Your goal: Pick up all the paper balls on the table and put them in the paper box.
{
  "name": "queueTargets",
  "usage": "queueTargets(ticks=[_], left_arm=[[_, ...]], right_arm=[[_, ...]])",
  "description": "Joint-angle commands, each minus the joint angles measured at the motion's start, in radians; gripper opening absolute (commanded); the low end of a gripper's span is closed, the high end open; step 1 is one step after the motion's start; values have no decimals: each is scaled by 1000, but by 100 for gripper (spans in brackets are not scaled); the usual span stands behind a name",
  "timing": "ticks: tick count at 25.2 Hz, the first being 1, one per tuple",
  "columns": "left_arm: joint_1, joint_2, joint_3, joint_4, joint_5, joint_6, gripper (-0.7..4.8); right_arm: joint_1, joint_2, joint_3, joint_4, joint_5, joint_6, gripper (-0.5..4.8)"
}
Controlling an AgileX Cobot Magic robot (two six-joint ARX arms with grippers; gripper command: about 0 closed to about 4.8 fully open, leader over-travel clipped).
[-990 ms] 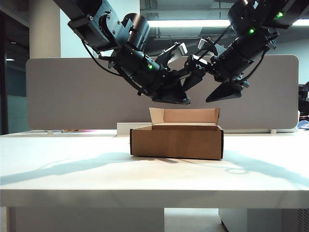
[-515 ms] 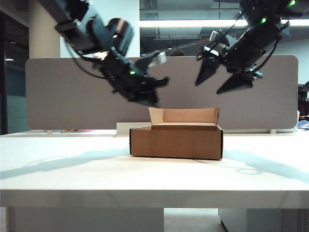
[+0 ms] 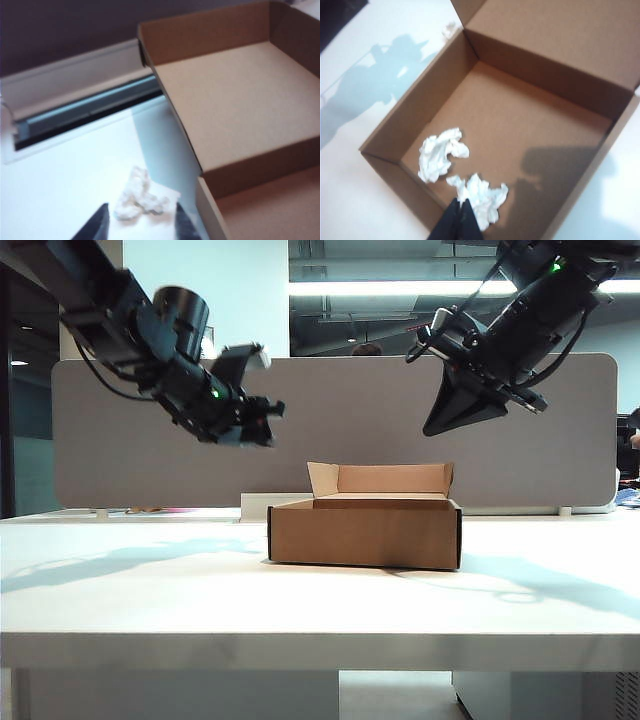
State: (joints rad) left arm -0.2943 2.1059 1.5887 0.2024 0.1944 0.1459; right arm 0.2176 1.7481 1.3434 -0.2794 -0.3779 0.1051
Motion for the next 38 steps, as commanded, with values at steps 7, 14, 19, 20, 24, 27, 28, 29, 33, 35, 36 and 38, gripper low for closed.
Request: queueTargets(ticks=[7, 14, 19, 20, 24, 27, 28, 29, 33, 35, 36, 38], left_arm=[[-2, 163, 166, -48, -26, 45, 158], [-2, 304, 404, -155, -26, -6, 241], [-2, 381, 546, -286, -26, -26, 262], [-2, 396, 571, -298, -30, -31, 276], [-2, 423, 616, -318, -60, -29, 320], [-1, 441, 616, -320, -61, -21, 348], [0, 449, 616, -319, -61, -18, 377], [2, 454, 616, -320, -64, -13, 392], [3, 483, 616, -320, -61, -4, 407], [3, 493, 616, -317, -62, -4, 404], [3, 497, 616, -317, -64, -4, 403], [3, 506, 616, -317, -64, -4, 399]], right_arm=[[2, -7, 4, -62, -6, -5, -5], [2, -6, 4, -88, -6, -5, -5], [2, -6, 4, -90, -6, -5, -5], [2, -6, 4, -91, -6, -5, -5], [2, -6, 4, -92, -6, -5, -5], [1, -6, 3, -103, -6, -5, -5], [1, -6, 3, -111, -6, -5, -4], [1, -6, 3, -119, -6, -5, -4], [1, -6, 3, -147, -6, -5, -4], [1, -6, 3, -148, -6, -5, -4], [1, -6, 3, -149, -6, -5, -4], [1, -6, 3, -154, -6, -5, -4]])
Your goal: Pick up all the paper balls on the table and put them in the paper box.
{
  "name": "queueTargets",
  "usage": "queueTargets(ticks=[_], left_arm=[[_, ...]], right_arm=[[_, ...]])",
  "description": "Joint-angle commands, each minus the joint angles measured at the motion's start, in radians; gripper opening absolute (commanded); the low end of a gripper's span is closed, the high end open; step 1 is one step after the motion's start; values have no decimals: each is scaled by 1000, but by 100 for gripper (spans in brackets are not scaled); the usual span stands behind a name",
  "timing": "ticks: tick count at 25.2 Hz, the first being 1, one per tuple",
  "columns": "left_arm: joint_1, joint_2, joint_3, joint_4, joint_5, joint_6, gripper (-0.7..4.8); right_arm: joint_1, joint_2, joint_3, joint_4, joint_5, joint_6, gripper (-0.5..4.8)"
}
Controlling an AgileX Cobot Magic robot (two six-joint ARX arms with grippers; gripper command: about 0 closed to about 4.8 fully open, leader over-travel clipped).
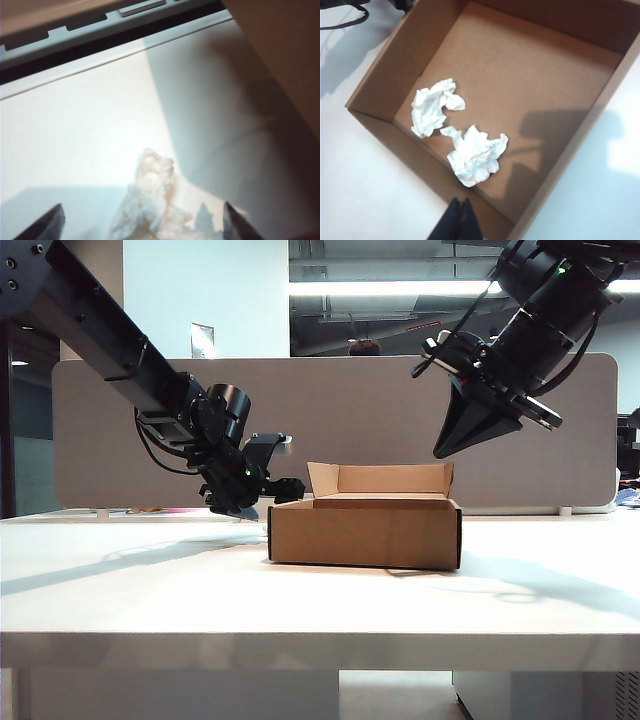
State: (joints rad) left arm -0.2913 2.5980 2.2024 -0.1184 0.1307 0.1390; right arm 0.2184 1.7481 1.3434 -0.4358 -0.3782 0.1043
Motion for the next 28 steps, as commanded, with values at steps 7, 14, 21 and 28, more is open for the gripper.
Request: queueTargets(ticks=[7, 14, 21, 28], left_arm=[[0, 22, 2, -1, -21, 3, 292], [0, 21, 4, -16, -19, 3, 48], [0, -54, 8, -88, -18, 3, -6], [0, -193, 8, -159, -14, 3, -6]], right_arm=[[0, -6, 3, -3, -6, -4, -5], [0, -6, 3, -4, -6, -4, -5], [0, -6, 3, -4, -6, -4, -4], [0, -6, 3, -6, -6, -4, -5]])
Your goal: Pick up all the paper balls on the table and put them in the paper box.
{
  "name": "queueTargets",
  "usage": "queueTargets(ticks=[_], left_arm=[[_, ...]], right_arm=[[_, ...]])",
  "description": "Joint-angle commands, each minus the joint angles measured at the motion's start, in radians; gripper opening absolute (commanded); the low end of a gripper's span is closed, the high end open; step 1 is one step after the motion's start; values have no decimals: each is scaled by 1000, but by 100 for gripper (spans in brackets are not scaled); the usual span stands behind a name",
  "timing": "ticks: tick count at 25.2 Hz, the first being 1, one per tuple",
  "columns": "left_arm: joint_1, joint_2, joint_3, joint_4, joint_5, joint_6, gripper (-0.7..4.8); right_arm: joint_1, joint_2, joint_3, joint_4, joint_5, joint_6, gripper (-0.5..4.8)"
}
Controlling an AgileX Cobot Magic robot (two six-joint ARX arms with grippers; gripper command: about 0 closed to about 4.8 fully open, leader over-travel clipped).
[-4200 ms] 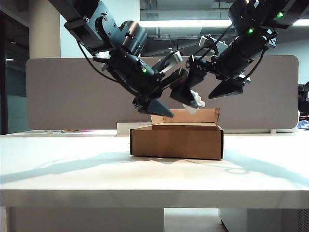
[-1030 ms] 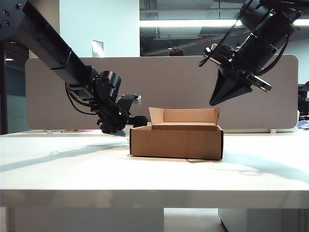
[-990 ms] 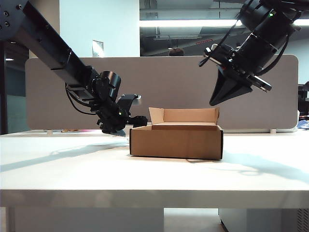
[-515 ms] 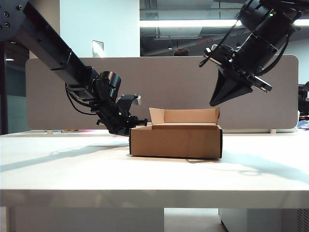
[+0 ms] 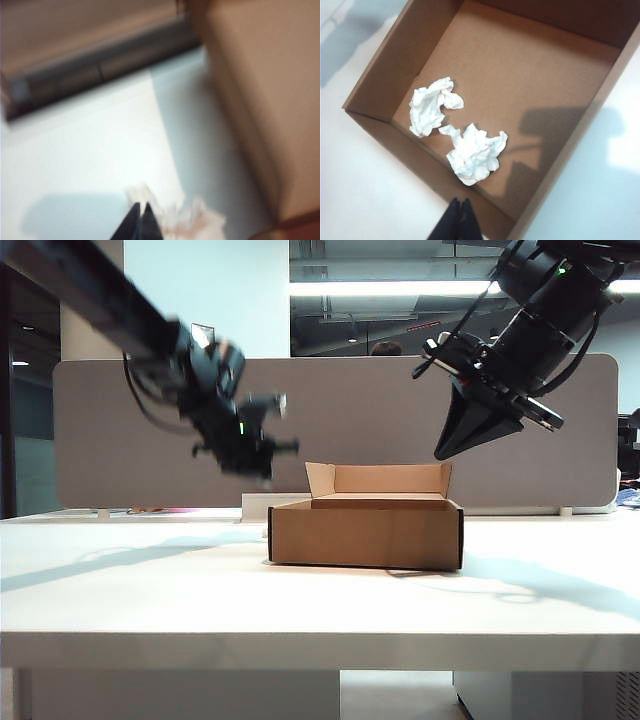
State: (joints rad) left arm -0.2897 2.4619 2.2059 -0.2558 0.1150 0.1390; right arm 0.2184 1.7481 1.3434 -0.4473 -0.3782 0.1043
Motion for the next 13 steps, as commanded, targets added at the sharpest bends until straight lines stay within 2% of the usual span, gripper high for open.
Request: queueTargets(ticks=[1, 3, 5, 9, 13], left_arm=[[-1, -75, 5, -29, 5, 3, -6], [-1, -97, 5, -32, 72, 3, -6], [-1, -93, 5, -26, 90, 3, 7], [-1, -46, 4, 39, 74, 3, 207], [-1, 11, 4, 93, -34, 3, 209]], right_arm=[[0, -6, 3, 5, -6, -4, -4], [0, -6, 3, 6, -6, -4, -4], [0, -6, 3, 2, -6, -4, -4], [0, -6, 3, -34, -9, -4, -4], [0, -6, 3, -55, -9, -4, -4]])
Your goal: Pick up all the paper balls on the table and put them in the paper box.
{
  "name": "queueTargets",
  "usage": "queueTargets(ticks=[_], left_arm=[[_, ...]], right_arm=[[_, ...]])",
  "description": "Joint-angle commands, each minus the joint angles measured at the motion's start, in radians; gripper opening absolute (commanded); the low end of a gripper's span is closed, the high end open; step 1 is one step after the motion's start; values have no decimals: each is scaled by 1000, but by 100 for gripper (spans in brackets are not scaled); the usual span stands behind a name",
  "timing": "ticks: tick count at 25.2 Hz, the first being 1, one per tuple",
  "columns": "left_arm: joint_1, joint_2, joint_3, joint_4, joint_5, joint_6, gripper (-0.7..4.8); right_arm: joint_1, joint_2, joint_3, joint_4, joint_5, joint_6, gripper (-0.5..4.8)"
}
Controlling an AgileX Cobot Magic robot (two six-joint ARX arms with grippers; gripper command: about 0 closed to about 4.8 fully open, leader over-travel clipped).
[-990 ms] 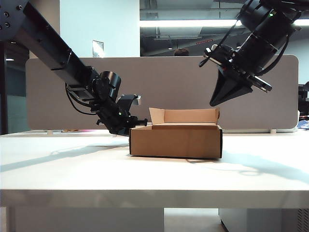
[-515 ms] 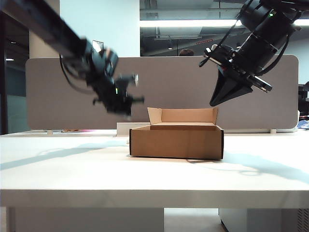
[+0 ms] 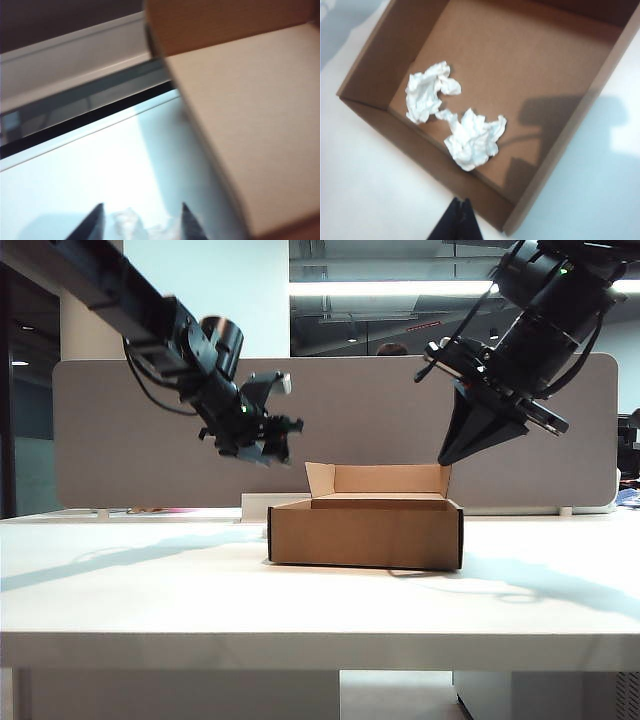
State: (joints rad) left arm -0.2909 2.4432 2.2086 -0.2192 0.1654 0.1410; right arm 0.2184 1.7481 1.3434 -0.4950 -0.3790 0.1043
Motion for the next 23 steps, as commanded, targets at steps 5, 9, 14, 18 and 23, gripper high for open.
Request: queueTargets(ticks=[5, 9, 14, 18, 23], left_arm=[[1, 87, 2, 128, -72, 2, 340], [1, 114, 2, 140, -72, 1, 479], [1, 133, 2, 144, -72, 1, 479], [1, 154, 2, 156, -74, 1, 479], [2, 172, 2, 162, -73, 1, 451]], right_arm=[[0, -6, 3, -17, -8, -4, -4], [0, -6, 3, -18, -8, -4, -4], [0, -6, 3, -18, -6, -4, -4], [0, -6, 3, -23, -6, -4, -5], [0, -6, 3, -25, -6, -4, -4]])
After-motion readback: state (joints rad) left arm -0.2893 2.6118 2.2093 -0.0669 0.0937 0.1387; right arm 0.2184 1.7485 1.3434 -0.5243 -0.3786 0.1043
